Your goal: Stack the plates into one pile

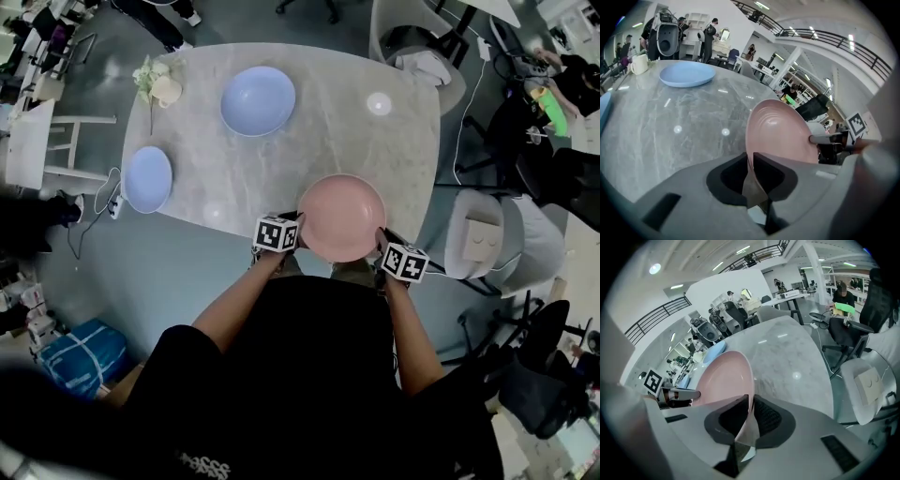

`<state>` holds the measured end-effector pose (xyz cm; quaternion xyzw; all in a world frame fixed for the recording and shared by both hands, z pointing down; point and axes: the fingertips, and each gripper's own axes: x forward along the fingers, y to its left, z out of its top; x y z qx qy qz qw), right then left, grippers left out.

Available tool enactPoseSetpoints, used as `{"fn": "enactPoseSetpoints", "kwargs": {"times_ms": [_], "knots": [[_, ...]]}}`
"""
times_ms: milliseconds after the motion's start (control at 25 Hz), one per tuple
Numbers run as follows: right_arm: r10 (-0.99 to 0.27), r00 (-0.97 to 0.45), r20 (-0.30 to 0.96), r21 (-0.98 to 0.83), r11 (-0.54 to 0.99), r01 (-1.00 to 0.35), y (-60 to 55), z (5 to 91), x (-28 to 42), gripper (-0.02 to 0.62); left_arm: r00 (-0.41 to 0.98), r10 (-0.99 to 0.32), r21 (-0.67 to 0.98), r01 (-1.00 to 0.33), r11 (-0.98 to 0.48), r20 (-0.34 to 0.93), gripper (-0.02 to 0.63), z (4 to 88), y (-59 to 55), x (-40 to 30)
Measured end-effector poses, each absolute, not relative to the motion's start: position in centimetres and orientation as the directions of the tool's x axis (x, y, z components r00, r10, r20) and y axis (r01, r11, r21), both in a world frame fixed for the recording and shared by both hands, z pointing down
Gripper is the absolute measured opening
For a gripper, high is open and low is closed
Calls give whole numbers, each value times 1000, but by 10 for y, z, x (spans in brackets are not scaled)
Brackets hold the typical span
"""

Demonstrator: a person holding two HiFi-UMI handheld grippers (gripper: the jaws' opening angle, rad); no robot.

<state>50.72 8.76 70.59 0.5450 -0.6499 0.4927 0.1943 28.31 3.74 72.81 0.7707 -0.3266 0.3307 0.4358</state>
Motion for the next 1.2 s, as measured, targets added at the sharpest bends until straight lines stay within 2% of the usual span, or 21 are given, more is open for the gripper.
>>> {"fn": "enactPoseSetpoints", "kwargs": {"times_ms": [160,280,600,800,1000,1200], "knots": [[-531,-226,817,-342,-131,-931,87,703,461,37,591,-184,423,-729,-537,785,64,721,29,240],[-521,-170,836,-286,-149,-947,80,706,419,37,612,-169,433,-703,-565,773,64,720,15,200],[-520,-113,847,-264,-224,-938,49,705,306,37,643,-187,456,-691,-561,743,52,708,-44,93],[-506,-129,853,-267,-210,-941,34,708,243,37,633,-204,456,-710,-537,746,44,706,-71,34],[-505,-151,850,-252,-138,-958,19,703,207,37,616,-240,430,-731,-530,751,37,706,-87,1],[-513,-141,847,-252,-154,-955,11,701,199,37,605,-265,425,-750,-506,751,37,703,-89,-13]]}}
